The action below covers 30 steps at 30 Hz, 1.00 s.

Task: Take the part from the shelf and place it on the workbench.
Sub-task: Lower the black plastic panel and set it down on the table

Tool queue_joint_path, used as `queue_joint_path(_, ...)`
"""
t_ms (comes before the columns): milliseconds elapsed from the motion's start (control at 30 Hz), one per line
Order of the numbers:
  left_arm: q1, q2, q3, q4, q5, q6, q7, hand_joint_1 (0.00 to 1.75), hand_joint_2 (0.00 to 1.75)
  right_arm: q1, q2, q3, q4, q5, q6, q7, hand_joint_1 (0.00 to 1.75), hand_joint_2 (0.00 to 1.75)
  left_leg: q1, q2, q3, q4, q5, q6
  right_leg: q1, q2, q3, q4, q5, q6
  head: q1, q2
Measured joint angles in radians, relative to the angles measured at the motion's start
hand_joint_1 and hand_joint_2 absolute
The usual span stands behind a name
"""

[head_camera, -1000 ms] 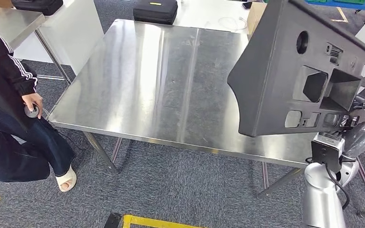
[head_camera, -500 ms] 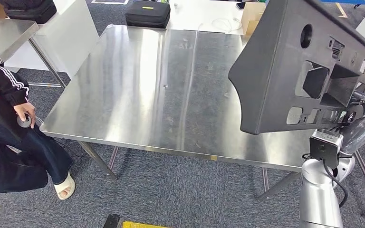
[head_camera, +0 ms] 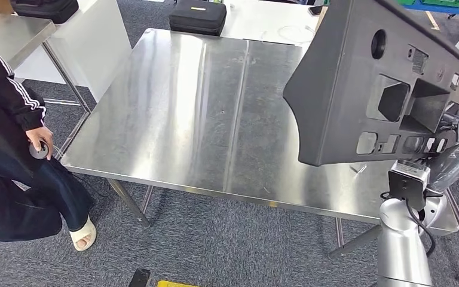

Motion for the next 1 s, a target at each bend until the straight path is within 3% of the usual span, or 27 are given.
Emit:
queue_joint_path(67,0.0,-0.001,0.0,0.0,-0.002,-0.001,0.0,0.0,1.75,-0.001,-0.003,0.0,0.0,0.0,0.0,0.001,1.55,1.75,-0.003,-0.003,0.006,0.001,-0.006,-0.008,0.003,-0.001,0.068,-0.145,0.056,0.004,0.001,0.0)
queue_joint_path(133,-0.001,-0.002,0.0,0.0,-0.002,-0.001,0.0,0.0,1.75,-0.001,-0.004,0.0,0.0,0.0,0.0,0.001,1.55,1.75,-0.008,-0.004,0.009,0.001,-0.012,-0.017,0.008,-0.001,0.1,-0.208,0.075,-0.01,0.0,0.0)
queue_joint_path(233,-0.001,-0.002,0.0,0.0,-0.002,-0.001,0.001,0.0,1.75,0.002,-0.004,0.001,0.0,-0.001,0.0,0.002,1.55,1.75,-0.008,-0.001,0.009,0.003,-0.018,-0.029,0.007,0.001,0.104,-0.208,0.075,-0.031,-0.001,0.0)
queue_joint_path(300,-0.002,-0.001,0.0,0.0,-0.002,-0.001,0.001,0.0,1.75,0.001,-0.004,0.001,0.0,-0.002,0.0,0.002,1.55,1.75,-0.006,0.002,0.009,0.004,-0.021,-0.018,0.006,0.002,0.109,-0.207,0.074,-0.039,-0.005,0.0)
queue_joint_path(367,-0.002,0.0,0.0,0.0,-0.002,-0.001,0.001,0.0,1.75,0.0,-0.004,0.001,0.0,-0.002,0.0,0.002,1.55,1.75,-0.005,0.004,0.015,-0.001,-0.019,-0.002,0.012,0.003,0.11,-0.204,0.07,-0.04,-0.009,0.0)
queue_joint_path(400,-0.002,0.0,0.0,0.0,-0.001,-0.001,0.001,0.0,1.75,-0.001,-0.003,0.002,0.001,-0.002,0.0,0.002,1.55,1.75,-0.005,0.005,0.016,-0.003,-0.021,-0.001,0.014,0.004,0.11,-0.204,0.07,-0.041,-0.009,0.0)
queue_joint_path(733,-0.002,-0.001,-0.003,0.0,-0.004,-0.001,0.002,0.0,1.75,-0.007,0.003,0.027,0.018,0.006,0.013,0.007,1.55,1.75,-0.003,0.006,0.018,-0.011,-0.018,-0.026,0.016,0.004,0.109,-0.204,0.069,-0.043,-0.009,0.0)
queue_joint_path(1000,-0.002,-0.002,-0.014,0.0,-0.009,-0.001,0.007,0.0,1.75,-0.027,0.025,0.064,0.042,0.011,0.023,0.015,1.55,1.75,-0.006,0.006,0.018,-0.011,-0.018,-0.029,0.013,0.003,0.11,-0.204,0.069,-0.043,-0.009,0.0)
